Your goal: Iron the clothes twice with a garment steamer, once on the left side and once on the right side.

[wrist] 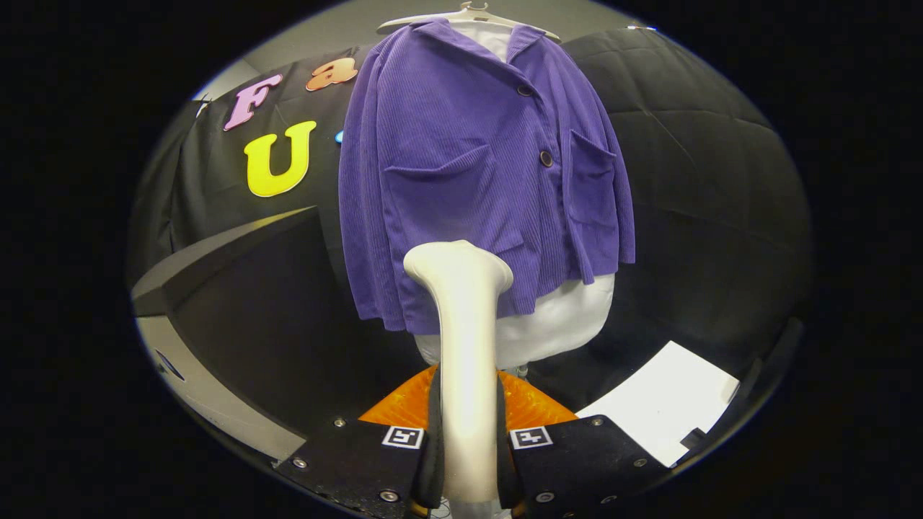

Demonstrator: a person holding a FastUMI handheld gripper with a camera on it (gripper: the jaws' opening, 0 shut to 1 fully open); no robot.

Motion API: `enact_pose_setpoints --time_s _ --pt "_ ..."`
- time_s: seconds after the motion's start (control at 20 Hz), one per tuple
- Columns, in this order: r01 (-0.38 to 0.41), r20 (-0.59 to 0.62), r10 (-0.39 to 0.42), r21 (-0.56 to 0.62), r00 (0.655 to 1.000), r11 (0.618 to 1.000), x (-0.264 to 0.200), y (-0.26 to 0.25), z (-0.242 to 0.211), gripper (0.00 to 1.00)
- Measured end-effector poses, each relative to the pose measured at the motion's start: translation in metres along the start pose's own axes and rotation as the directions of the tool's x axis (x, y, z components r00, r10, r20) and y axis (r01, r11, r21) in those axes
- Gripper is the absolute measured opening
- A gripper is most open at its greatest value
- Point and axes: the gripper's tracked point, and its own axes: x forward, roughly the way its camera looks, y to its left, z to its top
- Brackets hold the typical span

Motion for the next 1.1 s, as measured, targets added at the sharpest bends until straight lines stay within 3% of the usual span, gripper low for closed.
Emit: enact_pose_setpoints --time_s 0.3,0.55,0.75,1.1 --pt "0.000 0.025 0.001 -0.019 1.000 1.000 -0.016 -0.008 0.002 0.29" --pt "0.009 0.213 -0.003 -0.028 0.977 1.000 -0.057 -0.009 0.088 0.29" --pt "0.024 0.351 -0.019 -0.010 0.936 1.000 -0.092 -0.011 0.158 0.29" --pt "0.064 0.548 -0.057 0.005 0.834 0.998 -0.131 -0.014 0.275 0.29"
